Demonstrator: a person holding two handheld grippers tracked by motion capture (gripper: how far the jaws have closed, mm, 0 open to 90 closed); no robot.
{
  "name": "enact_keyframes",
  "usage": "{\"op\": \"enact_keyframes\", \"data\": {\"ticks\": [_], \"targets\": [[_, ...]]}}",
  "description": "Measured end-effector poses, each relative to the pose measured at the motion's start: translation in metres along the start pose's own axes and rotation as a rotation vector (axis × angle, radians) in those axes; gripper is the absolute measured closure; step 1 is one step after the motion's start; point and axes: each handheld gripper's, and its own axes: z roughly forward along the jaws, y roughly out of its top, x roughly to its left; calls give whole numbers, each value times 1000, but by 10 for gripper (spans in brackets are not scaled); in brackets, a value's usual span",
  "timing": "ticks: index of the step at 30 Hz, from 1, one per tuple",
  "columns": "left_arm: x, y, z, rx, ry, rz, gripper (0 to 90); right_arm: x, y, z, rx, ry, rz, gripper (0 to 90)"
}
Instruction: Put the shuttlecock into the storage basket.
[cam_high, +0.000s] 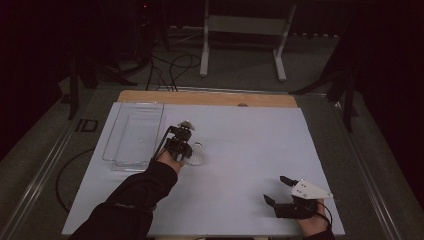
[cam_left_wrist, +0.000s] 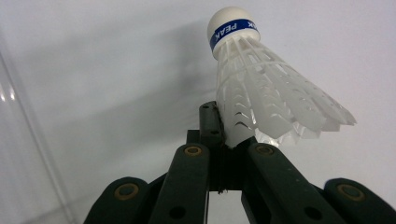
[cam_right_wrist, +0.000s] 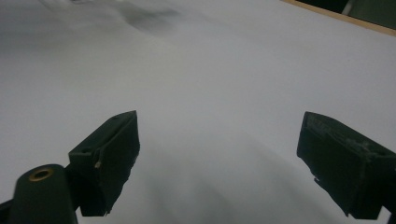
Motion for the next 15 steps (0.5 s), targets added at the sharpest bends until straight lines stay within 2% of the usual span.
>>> {"op": "enact_keyframes", "data": {"ticks": [7,10,11,13,15], "targets": [[1,-2,-18,3,1,61,900,1,0,0,3,0,4,128],[3,-4,-24,0,-11,66,900,1,1,0,-1,-2,5,128],[5,-5,-30,-6,-5,89,900,1,1,0,-2,-2,7,128],[7,-5,-35,-11,3,100,900,0,0,0,-1,-3,6,128],[8,-4,-39,-9,-12,98,900,1,0,0,3,-4,8,128]]}}
